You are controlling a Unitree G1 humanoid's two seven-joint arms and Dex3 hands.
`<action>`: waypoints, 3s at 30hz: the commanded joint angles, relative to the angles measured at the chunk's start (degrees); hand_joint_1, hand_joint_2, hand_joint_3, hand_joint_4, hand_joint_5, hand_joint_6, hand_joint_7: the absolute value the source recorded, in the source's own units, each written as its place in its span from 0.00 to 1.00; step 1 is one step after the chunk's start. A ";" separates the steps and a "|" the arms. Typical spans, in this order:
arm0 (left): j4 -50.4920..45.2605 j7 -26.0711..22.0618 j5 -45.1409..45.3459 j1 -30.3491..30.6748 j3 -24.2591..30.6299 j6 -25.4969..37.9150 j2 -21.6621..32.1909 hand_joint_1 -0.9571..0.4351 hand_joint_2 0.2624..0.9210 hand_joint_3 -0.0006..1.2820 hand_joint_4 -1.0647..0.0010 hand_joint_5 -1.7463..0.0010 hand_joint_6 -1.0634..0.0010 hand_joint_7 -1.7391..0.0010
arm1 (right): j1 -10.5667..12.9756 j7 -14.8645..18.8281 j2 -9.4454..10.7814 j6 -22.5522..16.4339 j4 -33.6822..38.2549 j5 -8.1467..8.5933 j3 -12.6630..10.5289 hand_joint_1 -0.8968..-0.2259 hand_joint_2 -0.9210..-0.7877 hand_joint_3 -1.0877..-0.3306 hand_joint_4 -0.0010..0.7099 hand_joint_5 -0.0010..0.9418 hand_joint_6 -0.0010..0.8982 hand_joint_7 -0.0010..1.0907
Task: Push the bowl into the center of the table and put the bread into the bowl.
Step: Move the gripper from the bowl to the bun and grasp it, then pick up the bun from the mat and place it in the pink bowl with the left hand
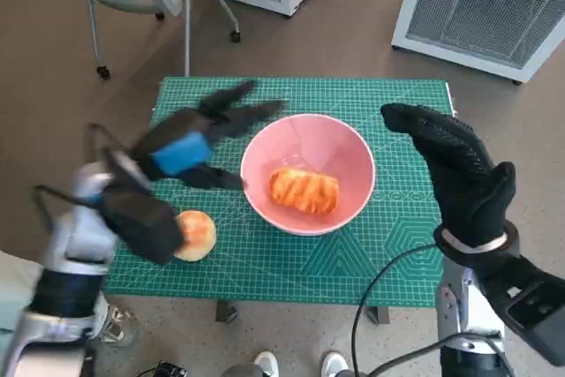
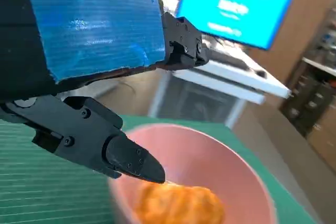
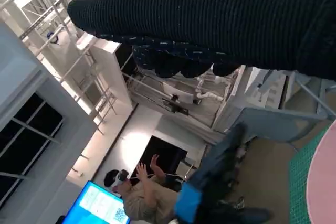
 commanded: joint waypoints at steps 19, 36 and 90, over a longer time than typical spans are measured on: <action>-5.79 -6.17 2.93 9.95 0.45 15.08 6.92 0.45 0.81 0.00 0.94 0.99 0.77 0.99 | 0.07 0.78 0.24 0.32 2.04 0.28 0.22 0.33 0.00 0.52 0.12 0.00 0.00 0.44; -4.51 -9.12 8.22 11.48 -5.92 24.94 5.43 0.54 0.79 0.00 0.87 0.99 0.69 0.99 | -0.59 2.39 -0.18 0.29 3.12 0.93 -0.15 0.34 0.00 0.52 0.11 0.00 0.00 0.43; 3.48 -3.16 16.29 10.14 -12.82 21.07 4.97 0.69 0.97 0.02 0.26 0.39 0.33 0.38 | -0.45 1.84 0.59 0.93 3.58 0.46 0.02 0.32 0.00 0.52 0.10 0.00 0.00 0.42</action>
